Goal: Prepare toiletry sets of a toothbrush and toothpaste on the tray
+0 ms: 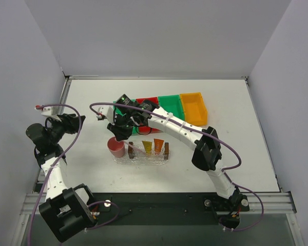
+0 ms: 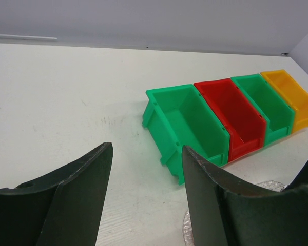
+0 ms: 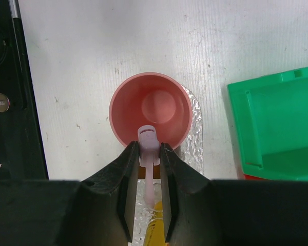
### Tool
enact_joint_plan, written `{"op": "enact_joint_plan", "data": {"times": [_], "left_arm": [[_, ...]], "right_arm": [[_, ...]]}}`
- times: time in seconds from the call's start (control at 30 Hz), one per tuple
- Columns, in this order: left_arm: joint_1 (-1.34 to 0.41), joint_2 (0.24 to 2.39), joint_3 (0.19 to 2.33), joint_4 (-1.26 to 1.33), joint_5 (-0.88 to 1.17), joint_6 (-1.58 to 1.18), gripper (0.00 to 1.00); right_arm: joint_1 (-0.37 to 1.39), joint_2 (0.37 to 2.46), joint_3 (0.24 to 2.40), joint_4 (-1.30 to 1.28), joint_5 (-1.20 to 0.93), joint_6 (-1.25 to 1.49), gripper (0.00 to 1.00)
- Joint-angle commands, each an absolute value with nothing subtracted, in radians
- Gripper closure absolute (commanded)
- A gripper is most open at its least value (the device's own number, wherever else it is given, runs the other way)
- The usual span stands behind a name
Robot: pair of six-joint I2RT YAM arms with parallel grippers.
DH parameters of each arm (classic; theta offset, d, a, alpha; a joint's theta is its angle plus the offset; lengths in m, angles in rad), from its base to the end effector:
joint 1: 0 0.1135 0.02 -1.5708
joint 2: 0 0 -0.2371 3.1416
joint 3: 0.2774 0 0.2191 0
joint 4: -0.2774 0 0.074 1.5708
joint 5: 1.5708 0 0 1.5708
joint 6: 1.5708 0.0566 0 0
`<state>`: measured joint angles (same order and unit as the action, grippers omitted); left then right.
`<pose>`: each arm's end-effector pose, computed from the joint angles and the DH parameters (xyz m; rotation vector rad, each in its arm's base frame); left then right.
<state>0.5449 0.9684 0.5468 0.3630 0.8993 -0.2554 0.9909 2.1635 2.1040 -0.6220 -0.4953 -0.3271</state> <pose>0.2038 0.0717 0.2710 0.0440 1.6302 -0.5070 0.2309 0.4016 0.2795 -1.6259 1.6473 0.9061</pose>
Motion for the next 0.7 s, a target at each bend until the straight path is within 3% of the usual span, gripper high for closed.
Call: {"op": "enact_joint_plan", "data": {"times": [0.0,0.67], "left_arm": [[0.551,0.980,0.569,0.416,0.914,-0.256,0.34],[0.552,0.986,0.624,0.420,0.920,-0.271,0.34]], "right_arm": [[1.000,2.091,2.145,-0.646,-0.535,-0.345,0.97],[0.999,2.062,2.109,-0.643,-0.578,-0.379,0.99]]}}
